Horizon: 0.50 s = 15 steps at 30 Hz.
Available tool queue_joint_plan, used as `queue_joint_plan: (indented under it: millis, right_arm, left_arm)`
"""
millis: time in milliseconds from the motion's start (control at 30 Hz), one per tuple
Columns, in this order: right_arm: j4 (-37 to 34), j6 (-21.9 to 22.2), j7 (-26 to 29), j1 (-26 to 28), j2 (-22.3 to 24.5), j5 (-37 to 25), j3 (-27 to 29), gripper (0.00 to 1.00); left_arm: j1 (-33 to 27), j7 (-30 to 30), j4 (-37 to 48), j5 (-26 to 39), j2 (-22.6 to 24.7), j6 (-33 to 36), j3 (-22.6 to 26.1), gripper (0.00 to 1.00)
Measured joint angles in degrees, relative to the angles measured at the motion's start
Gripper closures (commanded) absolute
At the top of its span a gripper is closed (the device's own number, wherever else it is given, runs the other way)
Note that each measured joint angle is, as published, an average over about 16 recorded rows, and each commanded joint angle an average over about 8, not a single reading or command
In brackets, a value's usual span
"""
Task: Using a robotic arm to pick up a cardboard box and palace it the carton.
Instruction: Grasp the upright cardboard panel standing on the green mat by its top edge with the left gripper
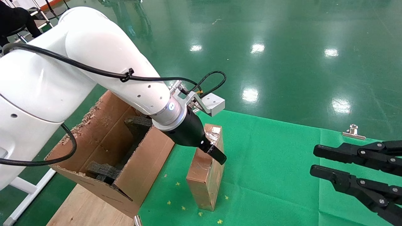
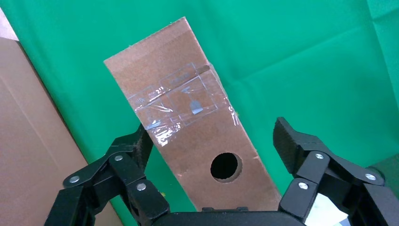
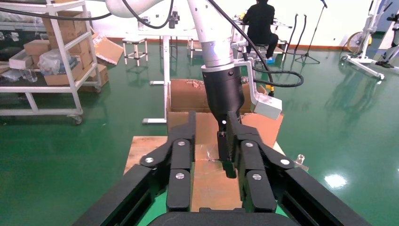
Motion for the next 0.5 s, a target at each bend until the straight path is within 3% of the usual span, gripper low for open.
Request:
queue_joint_plan:
  millis: [500]
  right_arm:
    - [0.0, 0.0, 0.0, 0.0, 0.0, 0.0, 0.0, 0.0]
  left_arm:
    - [0.07, 0.06, -0.01, -0.27, -0.19, -0.08, -0.24, 1.0]
